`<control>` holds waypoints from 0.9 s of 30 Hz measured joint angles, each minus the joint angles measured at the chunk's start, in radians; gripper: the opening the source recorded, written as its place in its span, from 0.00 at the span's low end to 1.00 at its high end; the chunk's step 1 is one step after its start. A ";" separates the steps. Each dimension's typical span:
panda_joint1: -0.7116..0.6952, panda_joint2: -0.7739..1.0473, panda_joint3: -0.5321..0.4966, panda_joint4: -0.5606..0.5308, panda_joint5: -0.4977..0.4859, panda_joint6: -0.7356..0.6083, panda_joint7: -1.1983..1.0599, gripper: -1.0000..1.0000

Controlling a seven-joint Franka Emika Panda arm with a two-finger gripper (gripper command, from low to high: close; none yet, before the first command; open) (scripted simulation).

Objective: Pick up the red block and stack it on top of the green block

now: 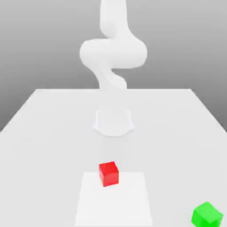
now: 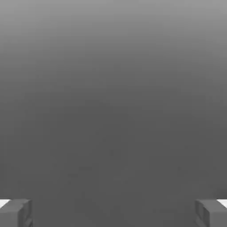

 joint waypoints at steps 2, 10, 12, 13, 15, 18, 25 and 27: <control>0.004 0.062 -0.010 -0.061 -0.002 0.048 -0.034 0.50; 0.029 0.309 -0.057 -0.301 -0.015 0.237 -0.165 0.50; 0.036 0.375 -0.069 -0.364 -0.019 0.288 -0.200 0.50; 0.038 0.410 -0.075 -0.397 -0.021 0.314 -0.218 0.50; 0.043 0.487 -0.086 -0.466 -0.025 0.370 -0.257 0.50; 0.049 0.659 -0.093 -0.534 -0.010 0.499 -0.320 0.50; -0.008 0.923 -0.014 -0.519 0.076 0.719 -0.393 0.00; -0.008 0.923 -0.014 -0.519 0.076 0.719 -0.393 0.00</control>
